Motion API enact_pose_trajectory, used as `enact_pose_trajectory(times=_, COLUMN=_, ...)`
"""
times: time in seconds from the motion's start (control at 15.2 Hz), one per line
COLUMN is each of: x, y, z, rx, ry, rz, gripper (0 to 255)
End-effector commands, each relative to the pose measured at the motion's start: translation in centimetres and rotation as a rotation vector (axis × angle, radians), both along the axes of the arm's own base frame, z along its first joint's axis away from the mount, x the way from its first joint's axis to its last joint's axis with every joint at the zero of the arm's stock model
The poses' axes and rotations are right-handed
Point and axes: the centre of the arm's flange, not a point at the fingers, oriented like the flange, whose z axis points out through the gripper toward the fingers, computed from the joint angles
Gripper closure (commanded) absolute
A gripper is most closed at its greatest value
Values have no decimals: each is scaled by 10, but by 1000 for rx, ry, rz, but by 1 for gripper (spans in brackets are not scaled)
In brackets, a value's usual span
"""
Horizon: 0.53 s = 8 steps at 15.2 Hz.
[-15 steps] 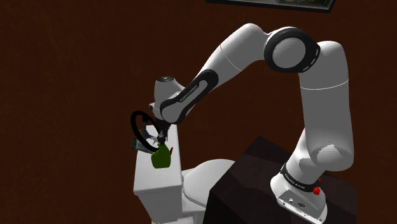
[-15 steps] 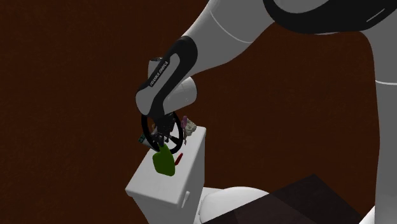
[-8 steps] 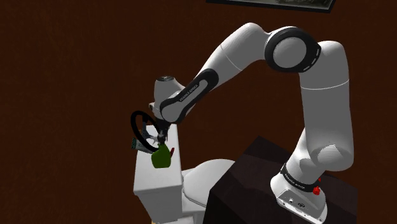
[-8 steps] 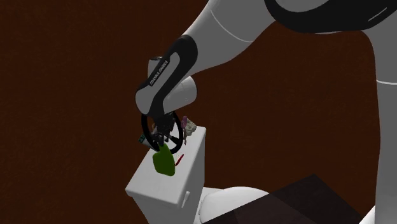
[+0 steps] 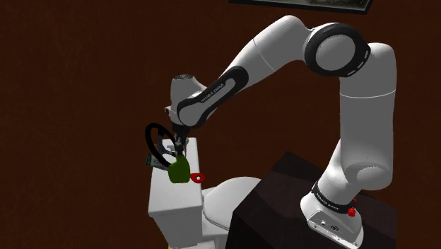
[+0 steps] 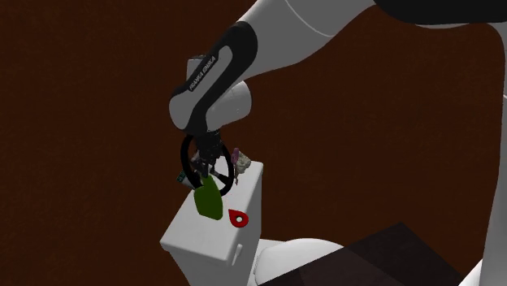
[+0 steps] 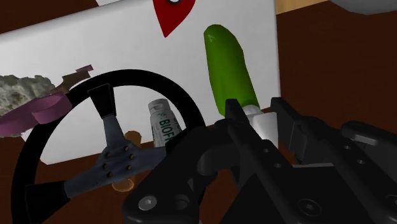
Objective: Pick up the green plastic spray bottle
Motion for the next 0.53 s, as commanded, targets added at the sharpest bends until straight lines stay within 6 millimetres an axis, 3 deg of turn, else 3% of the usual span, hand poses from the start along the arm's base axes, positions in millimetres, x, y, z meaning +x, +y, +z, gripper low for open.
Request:
enact_pose_trajectory(times=0.0, x=1, y=1, z=11, rx=0, ry=0, rz=0, gripper=255)
enact_pose_trajectory(times=0.33, x=1, y=1, z=37, rx=0, ry=0, rz=0, gripper=255)
enact_pose_trajectory(times=0.46, x=1, y=1, z=38, rx=0, ry=0, rz=0, gripper=255)
